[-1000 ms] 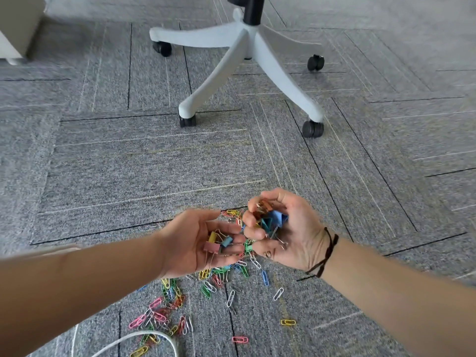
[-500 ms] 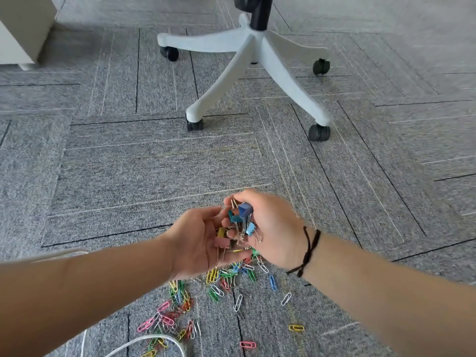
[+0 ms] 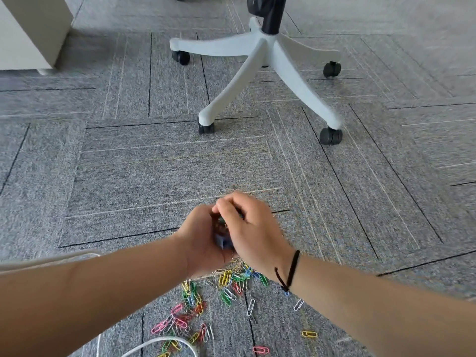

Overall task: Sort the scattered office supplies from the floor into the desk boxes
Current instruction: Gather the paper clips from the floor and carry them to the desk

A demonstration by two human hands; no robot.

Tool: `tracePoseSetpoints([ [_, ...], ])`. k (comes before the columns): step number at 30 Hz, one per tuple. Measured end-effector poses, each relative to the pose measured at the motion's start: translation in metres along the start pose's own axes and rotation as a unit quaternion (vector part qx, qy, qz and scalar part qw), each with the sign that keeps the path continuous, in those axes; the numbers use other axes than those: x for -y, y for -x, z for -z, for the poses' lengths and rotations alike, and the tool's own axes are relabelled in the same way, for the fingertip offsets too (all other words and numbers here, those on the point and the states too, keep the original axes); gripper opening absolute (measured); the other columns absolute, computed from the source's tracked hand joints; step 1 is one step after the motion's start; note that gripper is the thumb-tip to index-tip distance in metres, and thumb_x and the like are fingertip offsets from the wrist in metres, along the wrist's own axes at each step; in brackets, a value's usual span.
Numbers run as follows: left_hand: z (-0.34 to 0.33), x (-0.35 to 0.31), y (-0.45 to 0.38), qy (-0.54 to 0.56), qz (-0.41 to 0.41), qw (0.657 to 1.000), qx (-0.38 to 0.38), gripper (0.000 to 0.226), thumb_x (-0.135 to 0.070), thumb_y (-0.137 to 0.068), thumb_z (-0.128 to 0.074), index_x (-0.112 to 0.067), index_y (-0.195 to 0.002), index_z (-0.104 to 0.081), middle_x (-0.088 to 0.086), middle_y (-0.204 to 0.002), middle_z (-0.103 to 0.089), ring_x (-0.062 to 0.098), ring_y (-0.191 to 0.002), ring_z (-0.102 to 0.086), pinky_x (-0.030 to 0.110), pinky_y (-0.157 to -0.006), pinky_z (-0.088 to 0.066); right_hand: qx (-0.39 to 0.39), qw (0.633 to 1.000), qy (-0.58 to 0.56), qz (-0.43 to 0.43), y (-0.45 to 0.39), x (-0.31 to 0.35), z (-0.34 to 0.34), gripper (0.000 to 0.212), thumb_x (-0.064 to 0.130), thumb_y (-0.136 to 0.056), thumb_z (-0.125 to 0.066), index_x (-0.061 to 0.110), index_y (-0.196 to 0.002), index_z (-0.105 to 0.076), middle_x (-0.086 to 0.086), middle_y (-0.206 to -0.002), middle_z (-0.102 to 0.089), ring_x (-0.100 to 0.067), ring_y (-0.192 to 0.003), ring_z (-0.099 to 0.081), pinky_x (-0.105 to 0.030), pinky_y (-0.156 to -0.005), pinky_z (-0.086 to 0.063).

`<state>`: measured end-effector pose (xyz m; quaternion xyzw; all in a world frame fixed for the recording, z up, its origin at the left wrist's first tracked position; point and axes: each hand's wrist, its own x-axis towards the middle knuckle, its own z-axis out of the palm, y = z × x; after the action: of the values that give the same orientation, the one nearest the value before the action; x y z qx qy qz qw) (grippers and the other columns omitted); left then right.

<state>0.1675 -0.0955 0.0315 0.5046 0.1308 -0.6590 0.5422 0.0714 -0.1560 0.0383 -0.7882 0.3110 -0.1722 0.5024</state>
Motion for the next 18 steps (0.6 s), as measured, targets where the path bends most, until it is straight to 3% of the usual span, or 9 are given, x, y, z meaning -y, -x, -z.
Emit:
tracePoseSetpoints([
  [4, 0.005, -0.006, -0.001, 0.015, -0.002, 1.0, 0.015, 0.037, -0.032, -0.104, -0.038, -0.004, -0.104, -0.062, 0.016, -0.08, -0.069, 0.026, -0.074, -0.064, 0.038, -0.073, -0.054, 0.011, 0.998, 0.019, 0.055, 0.002, -0.006, 0.007, 0.026, 0.025, -0.105, -0.046, 0.016, -0.11, -0.069, 0.005, -0.099, -0.072, -0.003, -0.091, -0.066, -0.024, -0.074, -0.056],
  [6, 0.009, -0.008, -0.001, 0.014, 0.003, 0.999, 0.04, 0.038, -0.033, -0.103, -0.039, -0.004, -0.103, -0.064, 0.019, -0.087, -0.071, 0.029, -0.072, -0.068, 0.041, -0.068, -0.06, 0.018, 0.999, -0.025, 0.026, 0.003, -0.007, 0.015, 0.027, 0.026, -0.106, -0.044, 0.017, -0.12, -0.065, 0.004, -0.11, -0.071, -0.009, -0.093, -0.071, -0.035, -0.066, -0.062],
  [8, 0.015, -0.01, -0.002, 0.023, 0.011, 0.998, 0.059, 0.034, -0.027, -0.098, -0.045, -0.003, -0.1, -0.068, 0.02, -0.093, -0.07, 0.03, -0.073, -0.069, 0.041, -0.067, -0.063, 0.015, 0.999, -0.043, 0.025, 0.003, -0.009, 0.024, 0.031, 0.031, -0.106, -0.041, 0.017, -0.124, -0.062, 0.002, -0.113, -0.071, -0.019, -0.082, -0.075, -0.049, -0.057, -0.061],
  [11, 0.023, -0.011, -0.005, 0.036, 0.017, 0.997, 0.063, 0.029, -0.017, -0.096, -0.047, 0.0, -0.11, -0.066, 0.021, -0.095, -0.067, 0.03, -0.077, -0.067, 0.038, -0.064, -0.062, -0.051, 0.997, 0.006, 0.052, -0.003, -0.022, 0.042, 0.034, 0.038, -0.102, -0.038, 0.021, -0.115, -0.063, 0.01, -0.099, -0.073, -0.041, -0.078, -0.069, -0.065, -0.065, -0.054],
  [12, 0.026, -0.01, -0.006, 0.036, 0.016, 0.997, 0.062, 0.029, -0.015, -0.096, -0.046, 0.001, -0.112, -0.065, 0.02, -0.094, -0.067, 0.03, -0.077, -0.067, 0.037, -0.062, -0.062, -0.07, 0.997, 0.002, 0.027, -0.005, -0.029, 0.049, 0.029, 0.037, -0.101, -0.04, 0.022, -0.11, -0.064, 0.009, -0.093, -0.073, -0.042, -0.078, -0.068, -0.065, -0.067, -0.054],
  [15, 0.029, -0.011, -0.009, 0.045, 0.014, 0.997, 0.066, 0.026, -0.013, -0.093, -0.047, 0.0, -0.109, -0.064, 0.02, -0.092, -0.067, 0.03, -0.077, -0.066, 0.037, -0.063, -0.061, -0.102, 0.99, 0.041, -0.093, -0.008, -0.066, 0.078, 0.016, 0.023, -0.101, -0.053, 0.019, -0.095, -0.068, 0.001, -0.082, -0.072, -0.021, -0.076, -0.071, -0.055, -0.073, -0.058],
  [18, 0.031, -0.012, -0.01, 0.047, 0.01, 0.996, 0.071, 0.029, -0.014, -0.093, -0.048, 0.001, -0.112, -0.064, 0.022, -0.098, -0.067, 0.033, -0.083, -0.067, 0.041, -0.077, -0.06, 0.003, 0.975, 0.097, -0.198, 0.005, -0.105, 0.107, 0.008, 0.016, -0.096, -0.062, 0.019, -0.1, -0.067, -0.004, -0.087, -0.071, -0.013, -0.072, -0.071, -0.046, -0.071, -0.061],
])
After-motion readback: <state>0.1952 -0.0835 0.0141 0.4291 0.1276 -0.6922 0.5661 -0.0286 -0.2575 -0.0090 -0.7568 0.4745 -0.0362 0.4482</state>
